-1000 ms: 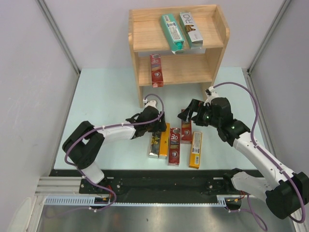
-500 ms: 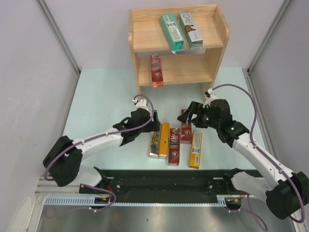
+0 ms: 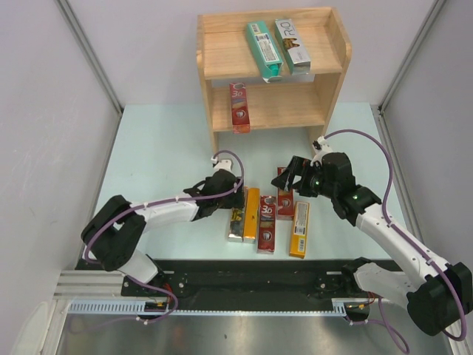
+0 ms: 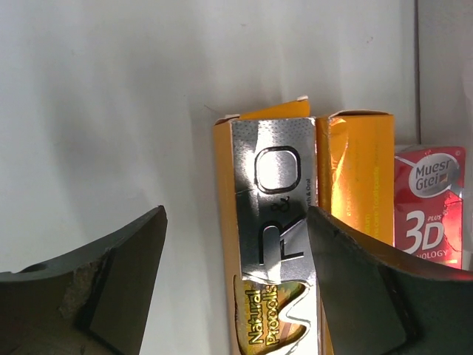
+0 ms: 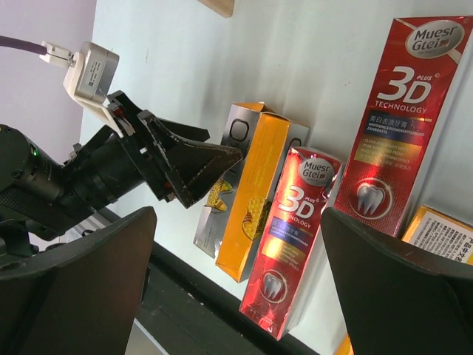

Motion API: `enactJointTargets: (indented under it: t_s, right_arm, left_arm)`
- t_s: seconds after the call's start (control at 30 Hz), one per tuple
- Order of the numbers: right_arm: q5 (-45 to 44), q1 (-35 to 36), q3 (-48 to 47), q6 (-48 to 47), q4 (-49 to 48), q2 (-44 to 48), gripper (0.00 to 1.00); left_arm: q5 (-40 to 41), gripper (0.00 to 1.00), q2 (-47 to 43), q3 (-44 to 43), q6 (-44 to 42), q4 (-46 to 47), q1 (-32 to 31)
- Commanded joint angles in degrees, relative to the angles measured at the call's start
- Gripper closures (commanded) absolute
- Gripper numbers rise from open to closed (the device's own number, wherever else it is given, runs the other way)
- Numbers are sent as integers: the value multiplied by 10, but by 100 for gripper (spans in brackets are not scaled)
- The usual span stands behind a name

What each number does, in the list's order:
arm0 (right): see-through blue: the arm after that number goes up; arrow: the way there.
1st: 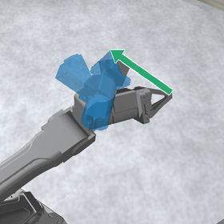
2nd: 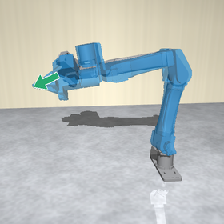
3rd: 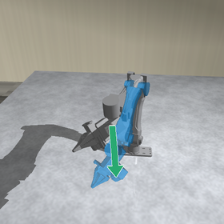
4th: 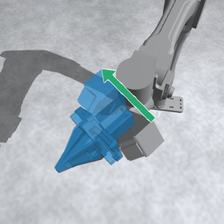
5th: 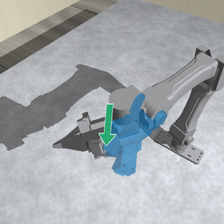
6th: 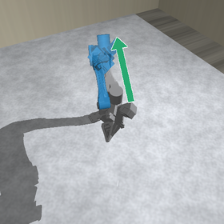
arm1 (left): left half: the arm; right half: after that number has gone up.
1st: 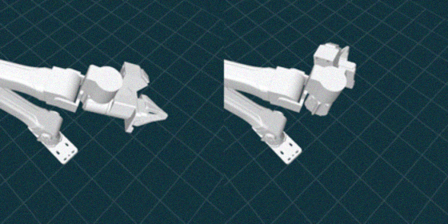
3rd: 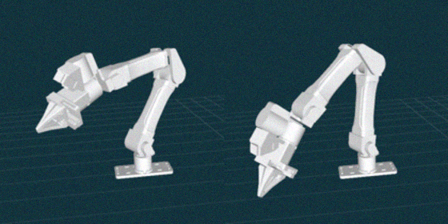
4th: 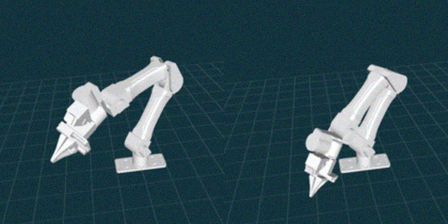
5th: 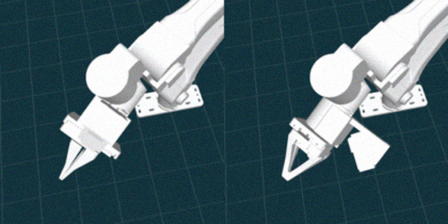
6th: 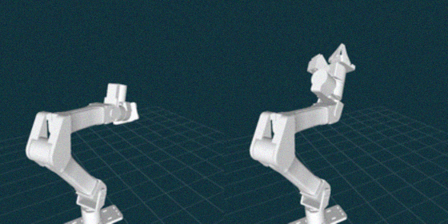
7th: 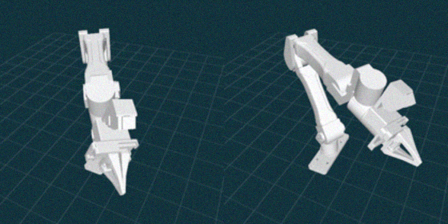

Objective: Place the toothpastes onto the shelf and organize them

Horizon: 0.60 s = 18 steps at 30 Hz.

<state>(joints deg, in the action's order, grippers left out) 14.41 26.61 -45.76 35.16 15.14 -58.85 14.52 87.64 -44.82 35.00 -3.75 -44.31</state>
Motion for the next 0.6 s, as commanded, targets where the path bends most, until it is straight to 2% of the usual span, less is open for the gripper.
enactJointTargets:
  t_s: [0.0, 0.4, 0.5, 0.57]
  right_arm:
    - [2, -2, 7, -8, -14, 7, 0]
    - [3, -11, 15, -15, -14, 1, 0]
    - [3, -12, 20, -14, -16, 3, 0]
    - [4, -12, 22, -15, -17, 3, 0]
  left_arm:
    - [-21, 18, 8, -23, -14, 24, -10]
    - [0, 18, 98, -94, -19, -19, -43]
    - [4, 22, 103, -98, -17, -24, -44]
    - [10, 30, 104, -100, -16, -30, -44]
